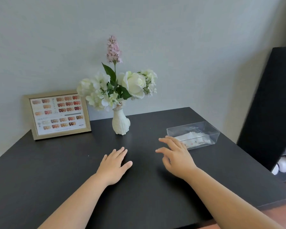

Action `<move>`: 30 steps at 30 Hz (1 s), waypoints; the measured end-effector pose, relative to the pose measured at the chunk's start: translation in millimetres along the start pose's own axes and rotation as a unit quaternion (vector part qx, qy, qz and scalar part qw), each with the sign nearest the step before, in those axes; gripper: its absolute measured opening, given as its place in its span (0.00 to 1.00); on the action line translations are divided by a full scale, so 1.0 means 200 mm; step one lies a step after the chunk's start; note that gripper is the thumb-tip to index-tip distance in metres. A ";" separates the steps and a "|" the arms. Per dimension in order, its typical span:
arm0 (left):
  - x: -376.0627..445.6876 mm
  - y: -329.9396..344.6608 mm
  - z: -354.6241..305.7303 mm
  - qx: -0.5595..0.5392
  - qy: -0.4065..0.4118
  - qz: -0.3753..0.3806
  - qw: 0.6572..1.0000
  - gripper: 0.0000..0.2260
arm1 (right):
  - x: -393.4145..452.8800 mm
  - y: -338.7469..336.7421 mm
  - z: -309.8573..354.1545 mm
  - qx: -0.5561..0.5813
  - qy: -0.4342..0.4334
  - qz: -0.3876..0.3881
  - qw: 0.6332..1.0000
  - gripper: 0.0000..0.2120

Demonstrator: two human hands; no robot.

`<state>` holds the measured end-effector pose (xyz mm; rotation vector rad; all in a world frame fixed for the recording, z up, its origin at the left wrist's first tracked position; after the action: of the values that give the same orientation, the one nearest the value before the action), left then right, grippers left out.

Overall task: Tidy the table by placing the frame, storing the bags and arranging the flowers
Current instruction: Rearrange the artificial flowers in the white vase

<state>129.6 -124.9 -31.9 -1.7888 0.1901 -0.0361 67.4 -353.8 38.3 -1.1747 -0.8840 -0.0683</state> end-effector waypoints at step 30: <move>0.42 -0.13 0.64 0.025 -0.048 0.022 0.998 0.35 | 0.52 0.82 -0.02 0.165 0.126 0.232 0.950 0.19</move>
<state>231.3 -7.8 -41.3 -1.7315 0.1590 0.0764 217.9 -247.5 -22.0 -1.0024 -0.3599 0.2981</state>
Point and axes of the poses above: each hand's wrist, its own x-axis towards the middle knuckle, its own y-axis out of the palm, z = x × y, the point moved 8 cm from there along x, towards the middle knuckle, and after that the axes turned 9 degrees about -y, right-handed, at the moved point
